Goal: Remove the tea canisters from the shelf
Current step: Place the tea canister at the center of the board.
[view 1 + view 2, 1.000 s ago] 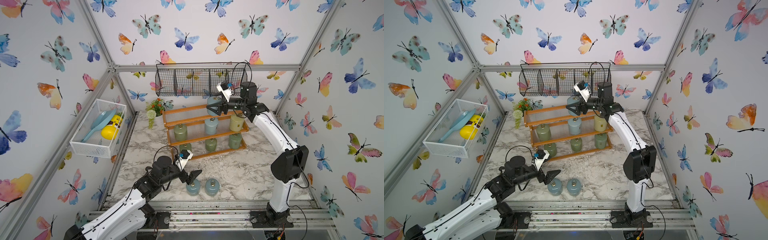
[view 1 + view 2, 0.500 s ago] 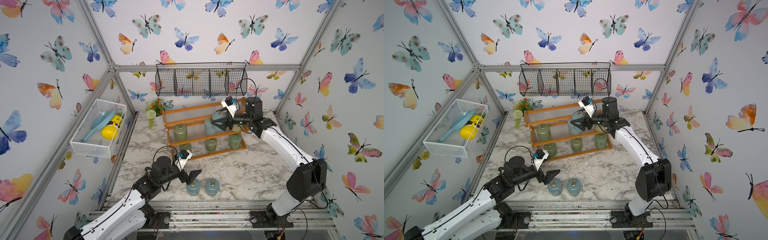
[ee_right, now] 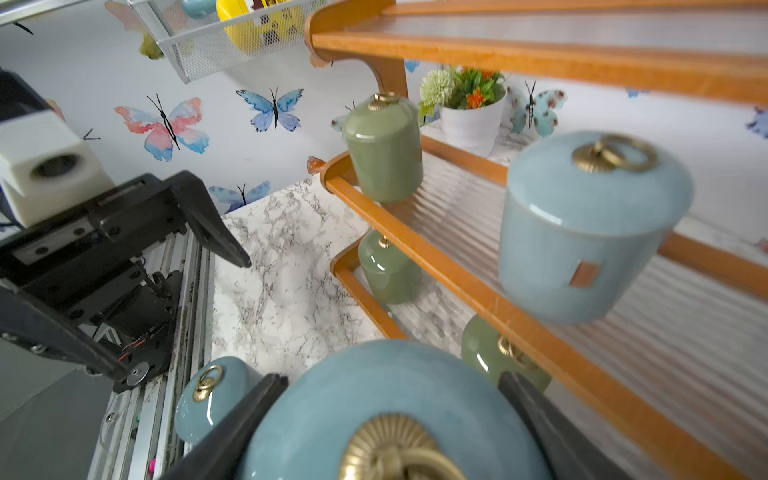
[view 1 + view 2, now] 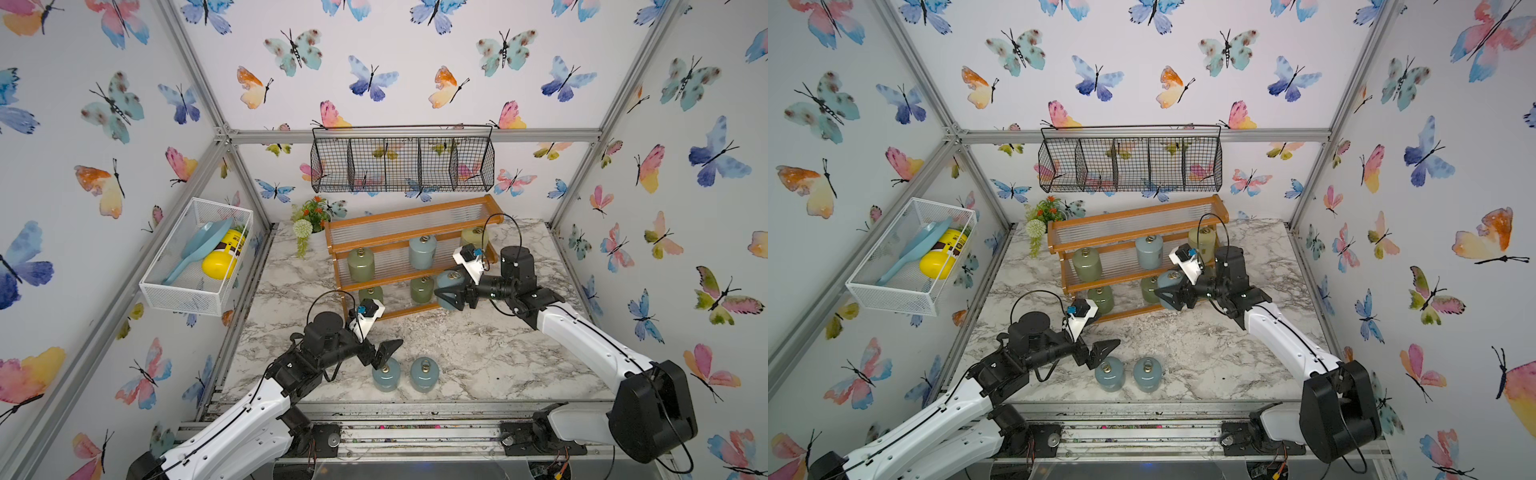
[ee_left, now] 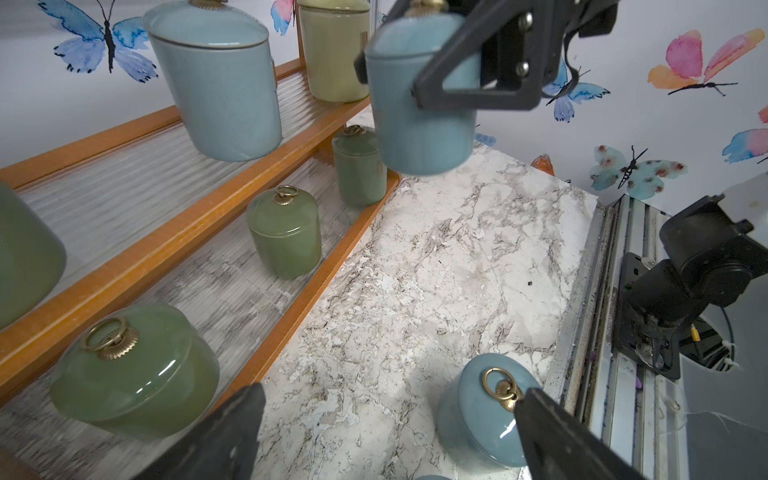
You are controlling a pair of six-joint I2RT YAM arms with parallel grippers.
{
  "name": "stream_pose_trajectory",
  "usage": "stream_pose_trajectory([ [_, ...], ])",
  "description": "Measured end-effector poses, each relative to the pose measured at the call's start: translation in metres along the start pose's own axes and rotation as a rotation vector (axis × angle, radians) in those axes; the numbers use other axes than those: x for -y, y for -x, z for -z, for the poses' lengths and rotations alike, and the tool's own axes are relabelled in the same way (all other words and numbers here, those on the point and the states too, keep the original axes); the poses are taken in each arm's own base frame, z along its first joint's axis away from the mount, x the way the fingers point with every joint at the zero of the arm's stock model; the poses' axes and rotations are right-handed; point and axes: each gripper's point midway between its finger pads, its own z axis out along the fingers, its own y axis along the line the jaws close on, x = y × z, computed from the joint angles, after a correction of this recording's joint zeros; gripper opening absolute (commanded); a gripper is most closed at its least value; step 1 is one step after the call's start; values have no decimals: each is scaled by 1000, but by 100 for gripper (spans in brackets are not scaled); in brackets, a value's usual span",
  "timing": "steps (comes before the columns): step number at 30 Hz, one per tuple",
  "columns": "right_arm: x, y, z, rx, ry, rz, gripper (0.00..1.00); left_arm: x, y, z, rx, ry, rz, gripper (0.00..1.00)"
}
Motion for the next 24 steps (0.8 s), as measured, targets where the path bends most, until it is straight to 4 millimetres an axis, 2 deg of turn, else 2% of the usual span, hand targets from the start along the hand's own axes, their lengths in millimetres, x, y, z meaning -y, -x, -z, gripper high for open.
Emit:
stream_pose_trajectory([
  [9, -25, -90, 9, -42, -102, -99, 72, 0, 5, 6, 29, 10, -10, 98],
  [14, -31, -135, 16, -61, -189, -158, 71, 0, -4, 6, 20, 10, -7, 98],
  [20, -37, -168, 17, -90, -271, -196, 70, -2, -17, 3, 0, 15, 10, 99],
  [24, -41, -179, 15, -113, -304, -203, 70, -4, -20, 0, -2, 21, 22, 98],
])
